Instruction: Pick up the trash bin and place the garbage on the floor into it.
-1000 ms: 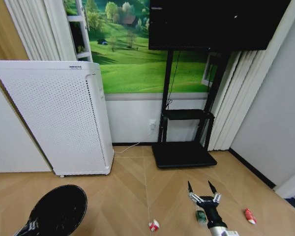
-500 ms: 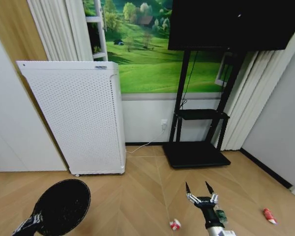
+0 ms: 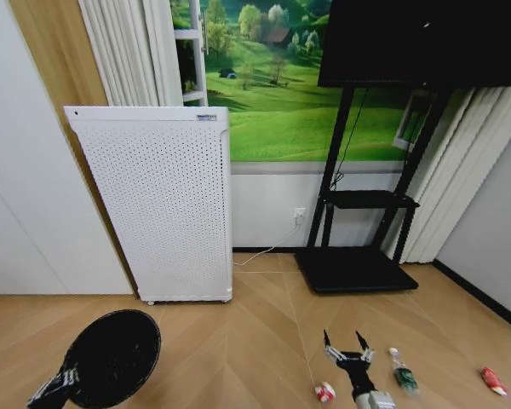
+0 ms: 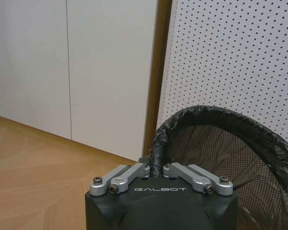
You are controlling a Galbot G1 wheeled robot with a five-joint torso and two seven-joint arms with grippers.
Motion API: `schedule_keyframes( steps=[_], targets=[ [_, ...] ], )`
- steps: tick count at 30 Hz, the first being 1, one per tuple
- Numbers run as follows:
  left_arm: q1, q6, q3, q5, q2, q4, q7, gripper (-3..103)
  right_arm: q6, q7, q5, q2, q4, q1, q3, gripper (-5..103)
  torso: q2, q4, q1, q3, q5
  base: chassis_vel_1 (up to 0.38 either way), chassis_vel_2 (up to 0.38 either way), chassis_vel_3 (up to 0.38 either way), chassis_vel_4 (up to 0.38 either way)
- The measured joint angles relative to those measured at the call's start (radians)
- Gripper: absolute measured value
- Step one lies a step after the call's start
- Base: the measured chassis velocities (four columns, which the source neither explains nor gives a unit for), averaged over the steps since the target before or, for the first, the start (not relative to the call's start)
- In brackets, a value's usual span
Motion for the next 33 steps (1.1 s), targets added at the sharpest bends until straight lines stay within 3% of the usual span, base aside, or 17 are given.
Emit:
schedule_keyframes(
  steps=[12,21,33],
  targets=[
    [-0.001,0.001,0.004,0.002,0.01,0.006,-0.006,6,-0.053,-0.056,-0.047,-0.023,-0.237,0.029,-0.094,100,0.0,-0.0001,0.0,0.0,-0.0002,0.0,0.0,0.0,0.0],
    [0.002,0.0,0.013,0.012,-0.005,0.014,0.0,6,-0.14,0.001,-0.04,-0.109,-0.392,0.147,-0.181,100,0.0,0.0001,0.0,0.0,-0.0001,0.0,0.0,0.0,0.0],
    [0.004,0.0,0.013,0.022,-0.009,0.009,-0.001,6,-0.178,0.029,-0.047,-0.124,-0.552,0.243,-0.206,100,0.0,0.0,0.0,0.0,-0.0001,0.0,0.0,0.0,0.0]
  ],
)
